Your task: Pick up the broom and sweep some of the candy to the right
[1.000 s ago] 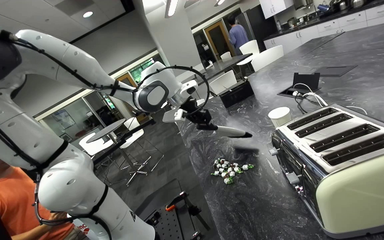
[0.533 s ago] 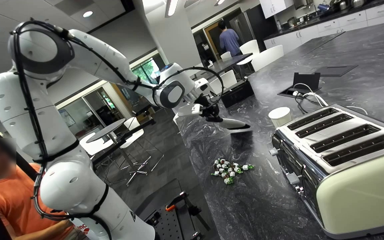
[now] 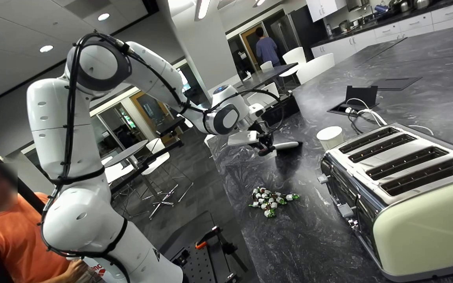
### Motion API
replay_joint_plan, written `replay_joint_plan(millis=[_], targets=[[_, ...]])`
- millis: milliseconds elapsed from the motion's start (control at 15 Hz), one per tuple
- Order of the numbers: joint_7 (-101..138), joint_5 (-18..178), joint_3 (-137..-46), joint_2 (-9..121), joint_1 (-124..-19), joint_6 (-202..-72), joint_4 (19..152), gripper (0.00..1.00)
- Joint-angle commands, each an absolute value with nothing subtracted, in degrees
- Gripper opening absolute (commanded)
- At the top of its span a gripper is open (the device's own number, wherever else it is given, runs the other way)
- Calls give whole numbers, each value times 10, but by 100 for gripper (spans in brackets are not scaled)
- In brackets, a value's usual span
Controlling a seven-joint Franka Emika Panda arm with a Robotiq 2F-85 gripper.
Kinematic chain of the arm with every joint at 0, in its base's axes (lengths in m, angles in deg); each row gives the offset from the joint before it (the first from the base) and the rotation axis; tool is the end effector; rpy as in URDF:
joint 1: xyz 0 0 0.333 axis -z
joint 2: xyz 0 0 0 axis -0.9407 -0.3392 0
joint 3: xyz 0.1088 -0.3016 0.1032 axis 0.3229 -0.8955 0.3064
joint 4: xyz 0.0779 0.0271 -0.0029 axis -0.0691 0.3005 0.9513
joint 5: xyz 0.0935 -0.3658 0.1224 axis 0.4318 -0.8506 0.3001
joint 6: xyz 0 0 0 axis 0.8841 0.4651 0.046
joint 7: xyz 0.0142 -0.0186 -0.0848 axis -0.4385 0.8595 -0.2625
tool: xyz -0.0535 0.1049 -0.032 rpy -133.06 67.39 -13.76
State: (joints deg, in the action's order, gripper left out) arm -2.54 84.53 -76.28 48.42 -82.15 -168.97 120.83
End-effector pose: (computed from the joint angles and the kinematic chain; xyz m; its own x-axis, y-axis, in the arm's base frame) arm 0.5395 0.2335 0.2173 0.7642 0.5785 0.2852 0.6066 -0.7949 -0.0129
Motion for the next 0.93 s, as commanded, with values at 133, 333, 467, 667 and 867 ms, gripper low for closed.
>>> replay_joint_plan(millis=[133, 333, 467, 667, 867], targets=[[-21, 799, -757, 437, -798, -1660, 1182, 14], [-16, 788, -761, 415, -799, -1645, 1171, 14], [-14, 783, -762, 405, -801, -1636, 1164, 14], [-10, 774, -766, 405, -806, -1612, 1157, 64], [-6, 764, -770, 433, -811, -1593, 1163, 81]])
